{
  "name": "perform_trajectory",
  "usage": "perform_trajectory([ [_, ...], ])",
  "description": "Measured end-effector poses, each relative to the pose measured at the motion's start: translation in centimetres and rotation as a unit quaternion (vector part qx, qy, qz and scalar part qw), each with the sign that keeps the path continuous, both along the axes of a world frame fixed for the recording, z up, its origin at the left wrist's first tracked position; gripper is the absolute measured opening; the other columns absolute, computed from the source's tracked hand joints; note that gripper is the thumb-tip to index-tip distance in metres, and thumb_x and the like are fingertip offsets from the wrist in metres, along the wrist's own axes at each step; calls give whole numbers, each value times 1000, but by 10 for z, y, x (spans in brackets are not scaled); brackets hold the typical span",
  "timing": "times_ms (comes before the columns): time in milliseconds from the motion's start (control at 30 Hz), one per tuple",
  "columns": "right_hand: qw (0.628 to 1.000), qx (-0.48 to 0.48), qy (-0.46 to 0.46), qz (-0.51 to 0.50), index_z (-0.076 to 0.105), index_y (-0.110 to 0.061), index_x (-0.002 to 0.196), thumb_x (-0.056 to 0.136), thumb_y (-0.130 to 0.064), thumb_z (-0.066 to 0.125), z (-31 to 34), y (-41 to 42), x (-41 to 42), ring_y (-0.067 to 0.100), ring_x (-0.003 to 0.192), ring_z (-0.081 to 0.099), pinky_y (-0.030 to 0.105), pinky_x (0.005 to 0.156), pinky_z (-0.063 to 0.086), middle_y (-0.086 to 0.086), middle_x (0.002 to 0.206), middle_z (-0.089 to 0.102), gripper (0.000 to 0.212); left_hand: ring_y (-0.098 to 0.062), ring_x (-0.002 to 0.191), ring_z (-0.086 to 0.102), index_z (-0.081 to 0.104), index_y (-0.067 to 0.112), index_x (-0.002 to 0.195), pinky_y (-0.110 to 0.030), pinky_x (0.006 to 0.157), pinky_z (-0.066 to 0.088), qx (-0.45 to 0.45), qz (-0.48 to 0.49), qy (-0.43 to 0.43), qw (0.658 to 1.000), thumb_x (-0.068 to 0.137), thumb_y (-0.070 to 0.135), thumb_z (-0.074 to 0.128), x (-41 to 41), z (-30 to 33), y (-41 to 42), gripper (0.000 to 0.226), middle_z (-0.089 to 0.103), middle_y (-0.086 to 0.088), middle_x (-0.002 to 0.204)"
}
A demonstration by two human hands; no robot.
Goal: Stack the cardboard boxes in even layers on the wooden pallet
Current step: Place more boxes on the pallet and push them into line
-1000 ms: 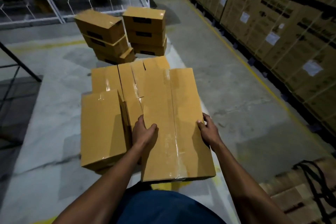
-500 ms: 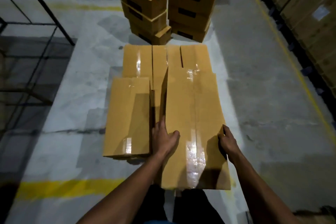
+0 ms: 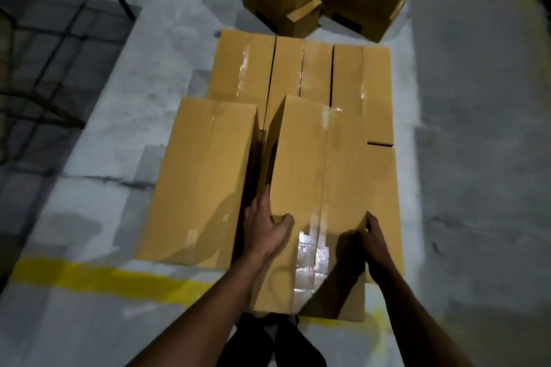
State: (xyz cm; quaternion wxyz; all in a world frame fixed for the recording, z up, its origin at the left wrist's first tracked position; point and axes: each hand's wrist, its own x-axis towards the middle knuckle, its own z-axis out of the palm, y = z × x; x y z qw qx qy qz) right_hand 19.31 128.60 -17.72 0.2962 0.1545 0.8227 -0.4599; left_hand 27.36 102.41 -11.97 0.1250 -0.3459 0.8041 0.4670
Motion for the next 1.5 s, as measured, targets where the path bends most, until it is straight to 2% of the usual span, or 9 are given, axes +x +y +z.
perform_trajectory([
  [100, 1000, -20, 18, 7, 33, -28, 158, 104, -35, 49, -38, 0, -11, 27, 146, 39, 54, 121, 32, 0, 162, 38, 57, -30, 154, 22, 15, 38, 165, -52, 121, 29, 3, 12, -8, 1000, 76, 60, 55, -10, -30, -2, 100, 26, 2, 169],
  [333, 999, -47, 1, -6, 38, -35, 155, 106, -31, 47, -98, -8, -30, 23, 141, 44, 57, 117, 36, -4, 156, 45, 50, -28, 156, 18, 10, 38, 166, -52, 124, 24, 26, 27, -21, 999, 79, 59, 56, -24, -86, -10, 100, 21, 5, 171],
  [567, 998, -61, 0, -9, 25, -31, 161, 110, -18, 44, -107, -25, -31, 11, 141, 33, 37, 113, 33, -19, 152, 31, 56, -25, 156, 18, 8, 36, 166, -48, 125, 25, 23, 33, -15, 999, 89, 49, 65, -31, -113, -19, 97, 19, 5, 172],
  [900, 996, -78, -24, -39, 24, -31, 160, 108, -27, 50, -89, -54, -15, 16, 133, 45, 34, 102, 41, -4, 162, 38, 58, -13, 156, 22, 21, 27, 165, -39, 125, 29, -55, 38, 49, 997, 86, 19, 80, 32, -85, -11, 98, 24, 9, 169],
  [1033, 993, -86, -57, -49, 24, -33, 161, 103, -39, 59, -86, -57, 2, 28, 139, 47, 46, 110, 46, 0, 163, 37, 68, -15, 159, 11, 12, 30, 166, -47, 126, 27, -124, 3, 11, 992, 84, 36, 81, 87, -95, -26, 108, 10, 14, 172],
  [1167, 993, -79, -80, -36, 31, -42, 155, 95, -56, 64, -96, -53, 18, 30, 131, 55, 55, 106, 50, 6, 150, 50, 70, -22, 161, 1, -3, 29, 167, -48, 127, 20, -206, -88, -27, 974, 82, 81, 55, 130, -111, -48, 116, -3, 7, 175],
  [1267, 992, -88, -80, -38, 37, -40, 153, 93, -59, 64, -104, -52, 26, 29, 129, 56, 55, 107, 50, 5, 143, 55, 67, -24, 160, -12, -8, 30, 166, -53, 125, 12, -225, -168, -58, 958, 74, 95, 50, 150, -122, -63, 126, -12, 6, 174],
  [1367, 993, -85, -72, -25, 34, -43, 155, 87, -70, 62, -107, -53, 28, 27, 135, 51, 55, 111, 46, 3, 150, 51, 78, -30, 160, -14, -4, 25, 167, -59, 125, 9, -256, -233, -76, 935, 74, 94, 49, 154, -125, -73, 128, -16, 3, 174],
  [1500, 997, -65, -47, -12, 31, -38, 159, 99, -58, 57, -105, -56, 26, 23, 145, 41, 51, 118, 38, -3, 160, 42, 69, -36, 160, 7, 15, 21, 167, -61, 120, 29, -300, -245, -83, 918, 76, 64, 80, 149, -126, -74, 120, -4, 0, 175],
])
